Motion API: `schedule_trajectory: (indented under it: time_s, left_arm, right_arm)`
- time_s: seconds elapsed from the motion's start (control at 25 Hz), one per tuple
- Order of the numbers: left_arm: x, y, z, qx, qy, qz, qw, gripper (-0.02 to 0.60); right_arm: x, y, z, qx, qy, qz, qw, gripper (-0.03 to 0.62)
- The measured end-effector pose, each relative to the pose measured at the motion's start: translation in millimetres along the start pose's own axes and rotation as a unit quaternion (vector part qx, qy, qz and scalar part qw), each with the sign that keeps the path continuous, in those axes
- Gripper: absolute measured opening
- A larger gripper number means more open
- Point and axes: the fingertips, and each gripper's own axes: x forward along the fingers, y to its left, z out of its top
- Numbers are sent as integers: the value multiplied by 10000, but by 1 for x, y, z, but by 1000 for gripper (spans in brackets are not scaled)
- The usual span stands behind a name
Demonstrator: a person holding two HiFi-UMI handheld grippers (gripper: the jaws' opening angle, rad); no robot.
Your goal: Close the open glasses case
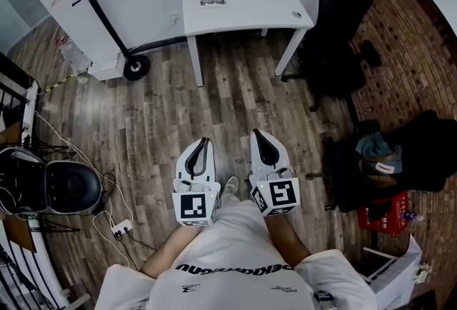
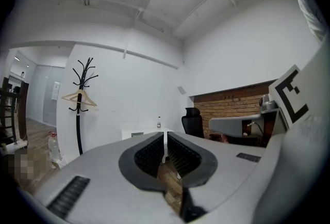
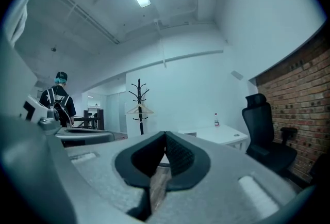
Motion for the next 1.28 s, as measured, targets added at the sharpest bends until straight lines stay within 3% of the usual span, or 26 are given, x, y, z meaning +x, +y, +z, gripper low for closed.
schedule_trajectory:
  time_s: [0.24,0.64,0.96,1.28]
  left_arm:
    - [45,-10,1,151,-117,-180,9997,17]
    - [81,9,-8,229,155,318,9991,17]
    - [123,20,-15,120,191,335,9992,17]
    - [198,44,-21,-77,150,364,9992,17]
  right_arm:
    - [42,-29,3,-39,-80,232,9997,-2]
    - [74,-56,-6,32,157,362,9992,-2]
    - [112,-77,-12,-27,253,344,9991,-2]
    - [181,-103,-13,-177,333,420,9984,-2]
